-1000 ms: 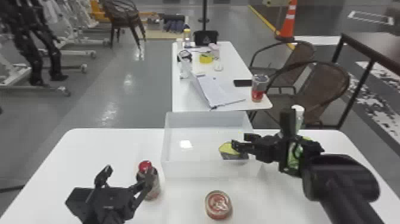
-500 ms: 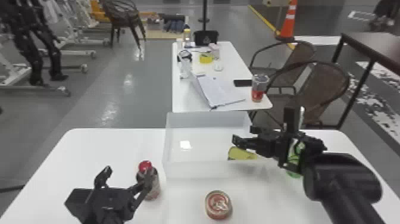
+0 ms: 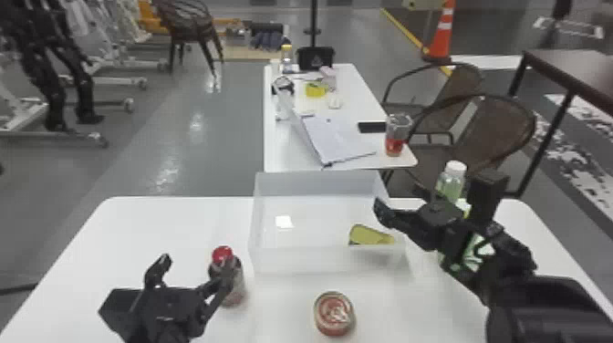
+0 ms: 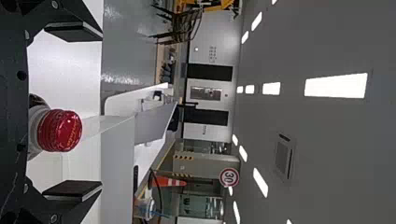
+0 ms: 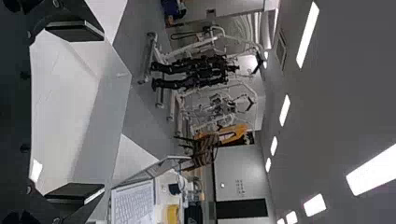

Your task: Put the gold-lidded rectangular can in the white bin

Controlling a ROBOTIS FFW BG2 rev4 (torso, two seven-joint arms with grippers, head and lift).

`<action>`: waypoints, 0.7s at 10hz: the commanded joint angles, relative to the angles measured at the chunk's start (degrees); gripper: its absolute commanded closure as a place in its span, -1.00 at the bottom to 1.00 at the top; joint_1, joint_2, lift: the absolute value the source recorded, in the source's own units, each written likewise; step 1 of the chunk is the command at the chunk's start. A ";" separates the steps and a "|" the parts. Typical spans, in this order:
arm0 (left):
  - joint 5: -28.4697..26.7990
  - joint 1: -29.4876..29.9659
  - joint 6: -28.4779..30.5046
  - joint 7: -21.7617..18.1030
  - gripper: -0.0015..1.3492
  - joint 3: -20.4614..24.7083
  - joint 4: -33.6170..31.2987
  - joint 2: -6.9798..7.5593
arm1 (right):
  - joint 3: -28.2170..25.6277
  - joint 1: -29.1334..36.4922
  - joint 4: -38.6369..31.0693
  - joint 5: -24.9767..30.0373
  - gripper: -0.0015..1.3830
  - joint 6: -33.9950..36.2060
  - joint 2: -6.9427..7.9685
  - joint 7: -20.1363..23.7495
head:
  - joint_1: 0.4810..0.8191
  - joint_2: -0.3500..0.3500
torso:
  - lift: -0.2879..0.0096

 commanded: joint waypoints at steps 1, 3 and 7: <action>-0.16 0.09 -0.33 -0.02 -0.74 0.08 -0.04 0.00 | -2.06 7.56 -4.58 0.53 -0.78 -5.83 1.28 -1.93 | -0.60 0.00 | 0.26; -0.34 0.26 -0.50 0.07 -0.74 0.26 -0.22 -0.17 | -3.47 17.58 -7.83 -1.75 -0.78 -13.13 2.07 -8.44 | -0.60 0.00 | 0.26; -2.01 0.17 -0.33 0.07 -0.74 0.08 -0.48 -0.09 | -3.91 29.89 -14.60 -3.25 -0.78 -18.40 4.05 -17.14 | -0.60 0.00 | 0.26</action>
